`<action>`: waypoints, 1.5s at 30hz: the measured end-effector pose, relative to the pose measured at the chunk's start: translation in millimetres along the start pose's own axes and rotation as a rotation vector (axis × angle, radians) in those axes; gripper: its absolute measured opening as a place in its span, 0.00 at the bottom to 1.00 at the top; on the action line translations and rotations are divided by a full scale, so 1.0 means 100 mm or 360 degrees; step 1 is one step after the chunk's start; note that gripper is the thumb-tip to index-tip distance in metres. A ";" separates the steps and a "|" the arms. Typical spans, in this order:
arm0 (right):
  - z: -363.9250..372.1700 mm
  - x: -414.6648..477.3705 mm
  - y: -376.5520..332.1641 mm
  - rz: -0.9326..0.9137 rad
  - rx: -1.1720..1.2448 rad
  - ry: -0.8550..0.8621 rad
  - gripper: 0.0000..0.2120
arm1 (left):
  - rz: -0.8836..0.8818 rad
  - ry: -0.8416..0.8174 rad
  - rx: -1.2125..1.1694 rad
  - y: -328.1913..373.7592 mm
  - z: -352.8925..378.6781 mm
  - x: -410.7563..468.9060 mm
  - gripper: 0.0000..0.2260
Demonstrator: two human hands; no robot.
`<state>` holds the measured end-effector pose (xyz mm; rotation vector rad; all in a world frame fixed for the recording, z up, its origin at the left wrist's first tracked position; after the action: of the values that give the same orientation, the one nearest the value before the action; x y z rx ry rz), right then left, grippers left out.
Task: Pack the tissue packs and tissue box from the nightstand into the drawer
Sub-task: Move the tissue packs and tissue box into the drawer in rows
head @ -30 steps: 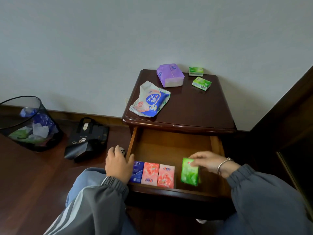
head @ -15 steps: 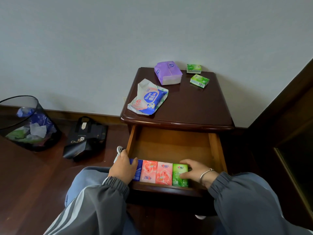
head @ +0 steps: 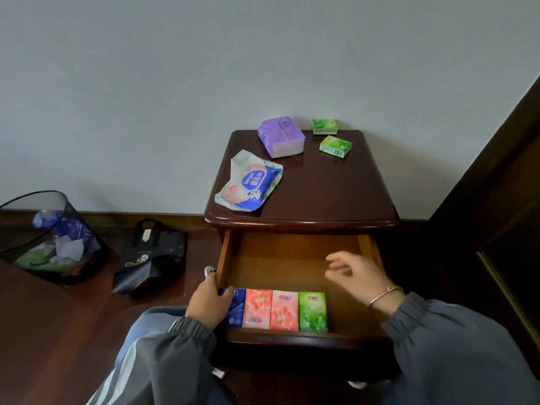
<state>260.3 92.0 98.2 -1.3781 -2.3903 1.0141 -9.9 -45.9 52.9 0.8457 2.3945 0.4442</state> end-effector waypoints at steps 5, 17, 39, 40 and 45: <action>-0.82 0.43 0.21 -0.0069 -0.0072 0.0724 0.13 | 0.0142 0.0303 -0.0096 0.29 -0.41 0.02 0.23; -0.91 1.81 0.54 0.0264 -0.0816 0.0204 0.34 | 0.1244 0.0507 0.0163 2.27 -0.86 0.65 0.17; -0.84 1.83 0.55 0.0278 -0.0777 0.0502 0.39 | 0.1343 0.0574 0.1055 4.72 0.26 2.84 0.27; -0.85 1.83 0.54 0.0278 -0.0783 0.0516 0.39 | 0.1334 0.0565 0.1076 4.74 0.26 2.85 0.28; -0.82 1.83 0.57 0.0272 -0.0772 0.0491 0.39 | 0.1011 0.0243 0.0985 4.77 0.20 2.79 0.31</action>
<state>239.3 299.0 93.9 -1.7655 -2.3953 0.2161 45.8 495.2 152.2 1.9264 2.3804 -0.0283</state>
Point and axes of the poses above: each hand's wrist, its own x-axis towards the middle knuckle, its own z-axis out of the palm, y = z × x, the point moved 4 cm from there along x, towards the middle knuckle, and after that the axes turned 5 degrees about -z, right-handed, at the moved point
